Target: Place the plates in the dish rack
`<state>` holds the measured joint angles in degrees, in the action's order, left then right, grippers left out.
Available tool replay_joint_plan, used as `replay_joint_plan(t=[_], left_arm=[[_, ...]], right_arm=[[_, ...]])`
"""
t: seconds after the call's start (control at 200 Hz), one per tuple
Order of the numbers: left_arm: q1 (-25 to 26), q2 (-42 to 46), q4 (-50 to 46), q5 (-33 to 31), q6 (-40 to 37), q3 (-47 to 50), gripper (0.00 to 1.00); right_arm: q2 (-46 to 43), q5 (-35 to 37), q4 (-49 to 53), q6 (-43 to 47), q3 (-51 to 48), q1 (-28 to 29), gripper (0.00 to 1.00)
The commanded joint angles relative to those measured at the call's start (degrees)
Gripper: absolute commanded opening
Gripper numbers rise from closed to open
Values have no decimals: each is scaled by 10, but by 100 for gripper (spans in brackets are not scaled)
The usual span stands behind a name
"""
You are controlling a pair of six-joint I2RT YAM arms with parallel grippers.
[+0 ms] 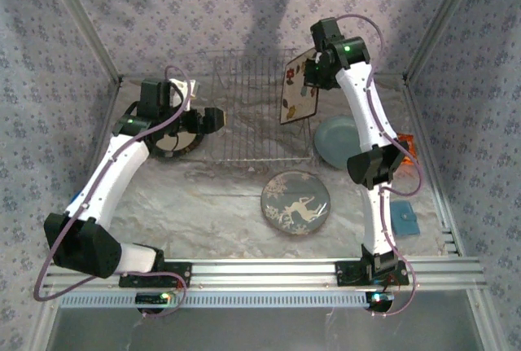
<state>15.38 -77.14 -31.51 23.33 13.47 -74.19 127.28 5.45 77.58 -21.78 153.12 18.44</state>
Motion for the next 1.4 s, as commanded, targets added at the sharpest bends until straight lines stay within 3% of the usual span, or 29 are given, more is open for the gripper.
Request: replay_joint_plan(t=[0.0, 0.295, 1.399], left_arm=[[-4, -8, 6, 17, -6, -8, 99], [-8, -24, 12, 27, 3, -18, 99], [-9, -51, 26, 49, 16, -18, 99]], right_arm=[[-17, 34, -82, 30, 42, -8, 0], [-8, 83, -140, 59, 41, -13, 0], [61, 50, -183, 28, 43, -10, 0]])
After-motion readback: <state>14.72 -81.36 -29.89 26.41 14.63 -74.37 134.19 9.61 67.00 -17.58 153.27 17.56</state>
